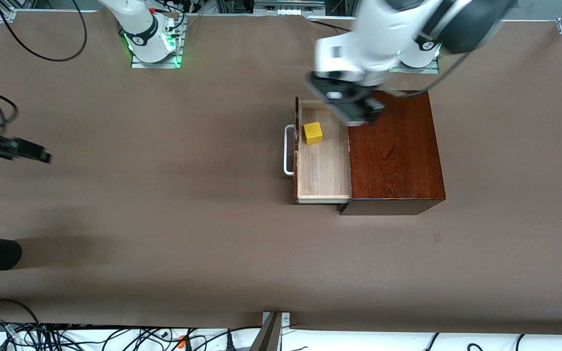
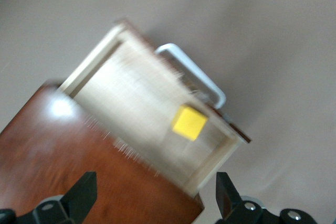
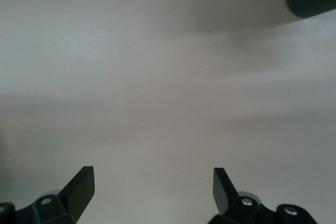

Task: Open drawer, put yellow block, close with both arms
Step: 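Withdraw the right gripper while the left gripper reaches the drawer front, then push the drawer shut into the box with the left gripper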

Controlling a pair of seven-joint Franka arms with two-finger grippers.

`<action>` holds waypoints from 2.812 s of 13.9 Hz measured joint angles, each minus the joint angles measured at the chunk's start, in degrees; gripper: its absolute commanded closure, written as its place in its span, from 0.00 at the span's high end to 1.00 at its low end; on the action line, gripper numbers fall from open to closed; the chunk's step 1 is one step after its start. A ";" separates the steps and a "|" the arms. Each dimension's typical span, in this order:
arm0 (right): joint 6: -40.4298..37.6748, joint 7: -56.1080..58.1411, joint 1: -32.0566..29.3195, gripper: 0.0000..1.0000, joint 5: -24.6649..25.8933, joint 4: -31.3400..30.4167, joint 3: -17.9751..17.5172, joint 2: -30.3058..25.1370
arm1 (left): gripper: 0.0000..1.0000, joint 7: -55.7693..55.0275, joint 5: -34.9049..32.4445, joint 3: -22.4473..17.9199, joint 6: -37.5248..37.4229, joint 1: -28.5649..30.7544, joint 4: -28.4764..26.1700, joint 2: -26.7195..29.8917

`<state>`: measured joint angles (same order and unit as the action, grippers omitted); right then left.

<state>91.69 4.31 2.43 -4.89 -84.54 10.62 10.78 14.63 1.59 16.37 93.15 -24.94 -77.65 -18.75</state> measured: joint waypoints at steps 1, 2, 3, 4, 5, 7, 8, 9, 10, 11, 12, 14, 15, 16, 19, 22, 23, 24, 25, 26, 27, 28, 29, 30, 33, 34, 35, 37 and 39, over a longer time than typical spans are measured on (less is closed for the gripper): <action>-0.25 0.78 -2.19 1.00 1.42 -2.44 -2.32 -2.96 | 1.00 3.98 0.00 0.05 2.00 -2.66 0.84 -2.47; -0.57 0.90 -4.42 1.00 2.18 -5.26 -5.36 -6.08 | 1.00 7.51 -0.01 0.08 4.08 -5.06 1.39 -4.65; -0.98 0.90 -5.91 1.00 2.43 -8.03 -8.16 -8.93 | 1.00 11.32 -0.02 0.06 5.88 -6.97 1.68 -6.47; -1.47 0.75 -6.44 1.00 2.54 -10.26 -10.30 -11.10 | 1.00 15.25 -0.27 0.01 7.10 -8.47 1.78 -8.15; -2.12 0.44 -6.47 1.00 2.54 -11.76 -11.66 -12.46 | 1.00 18.57 -1.42 -0.03 8.09 -9.70 1.81 -9.85; -2.18 0.34 -6.45 1.00 2.54 -13.02 -12.65 -13.29 | 1.00 21.79 -6.94 -0.02 9.60 -11.90 1.92 -13.23; -2.13 0.34 -6.40 1.00 2.54 -13.13 -12.71 -13.25 | 1.00 22.20 -9.73 -0.03 10.09 -12.95 1.95 -14.79; -1.99 0.34 -6.39 1.00 2.54 -13.17 -12.68 -13.21 | 1.00 22.25 -11.56 -0.02 10.26 -13.68 1.97 -16.12; -1.80 0.35 -6.38 1.00 2.54 -13.17 -12.54 -13.16 | 1.00 22.26 -12.56 -0.08 10.48 -14.10 2.02 -17.23; -1.72 0.43 -6.39 1.00 2.54 -13.16 -12.27 -13.00 | 1.00 22.31 -13.02 -0.27 11.15 -14.24 2.06 -18.16; -1.63 0.55 -6.39 1.00 2.54 -13.15 -11.89 -12.66 | 1.00 22.54 -13.24 -0.61 12.11 -14.23 2.10 -18.87; -0.89 0.73 -6.40 1.00 2.72 -12.86 -11.39 -11.80 | 1.00 22.80 -14.79 -1.27 13.37 -14.14 2.13 -19.89; -0.63 0.73 -6.38 1.00 2.81 -12.65 -11.39 -11.56 | 1.00 22.80 -15.62 -1.48 13.45 -14.08 2.15 -20.17; -0.59 0.73 -6.37 1.00 2.83 -12.43 -11.40 -11.46 | 1.00 22.80 -16.13 -1.73 13.30 -14.01 2.15 -20.26; -0.57 0.73 -6.36 1.00 2.92 -11.91 -11.39 -11.39 | 1.00 22.80 -16.47 -2.76 10.50 -13.51 2.25 -20.26; -1.18 0.73 -6.39 1.00 2.92 -9.65 -11.20 -10.00 | 1.00 22.74 -16.40 -3.30 8.75 -13.16 2.64 -20.26; -1.38 0.74 -6.39 1.00 2.92 -8.28 -11.14 -9.22 | 1.00 22.74 -16.41 -3.48 8.14 -13.17 2.76 -20.26; -1.57 0.75 -6.38 1.00 2.93 -6.90 -11.15 -8.47 | 1.00 22.75 -16.41 -3.72 7.64 -13.17 2.86 -20.25; -1.81 0.75 -6.37 1.00 2.93 -5.89 -11.15 -7.90 | 1.00 22.75 -16.48 -4.02 7.05 -13.18 2.99 -20.26; -2.02 0.75 -6.36 1.00 2.93 -5.26 -11.16 -7.52 | 1.00 22.76 -16.82 -4.33 6.15 -13.18 3.13 -20.25; -2.11 0.74 -6.36 1.00 2.93 -4.96 -11.21 -7.33 | 1.00 22.76 -17.64 -4.50 4.86 -13.17 3.21 -20.25; -2.27 0.74 -6.33 1.00 2.93 -4.84 -11.26 -7.30 | 1.00 22.76 -18.57 -4.51 3.55 -13.18 3.26 -20.25; -2.66 0.71 -6.31 1.00 2.92 -4.74 -11.29 -7.30 | 1.00 22.73 -19.32 -4.57 2.29 -13.19 3.28 -20.25; -3.10 0.70 -6.30 1.00 2.92 -4.66 -11.29 -7.30 | 1.00 22.66 -19.50 -4.65 1.79 -13.16 3.28 -20.26; -3.69 0.70 -6.29 1.00 2.92 -4.60 -11.31 -7.30 | 1.00 22.51 -19.50 -4.72 1.78 -13.12 3.28 -20.31; -3.82 0.70 -6.29 1.00 2.92 -4.59 -11.32 -7.30 | 1.00 22.48 -19.50 -4.76 1.70 -13.05 3.28 -20.31; -3.88 0.70 -6.27 1.00 2.92 -4.58 -11.34 -7.30 | 1.00 22.45 -19.47 -4.70 1.68 -12.94 3.29 -20.28; -3.97 0.70 -6.19 1.00 2.92 -4.57 -11.38 -7.30 | 1.00 22.09 -19.55 -4.91 0.13 -12.54 3.25 -20.23; -4.02 0.70 -6.15 1.00 2.92 -4.56 -11.38 -7.30 | 1.00 22.02 -19.62 -5.51 -2.72 -10.99 2.71 -20.23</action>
<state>87.67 5.01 -3.72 -1.97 -89.10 -0.76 3.47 36.65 -18.02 10.87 90.43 -35.93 -74.94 -38.98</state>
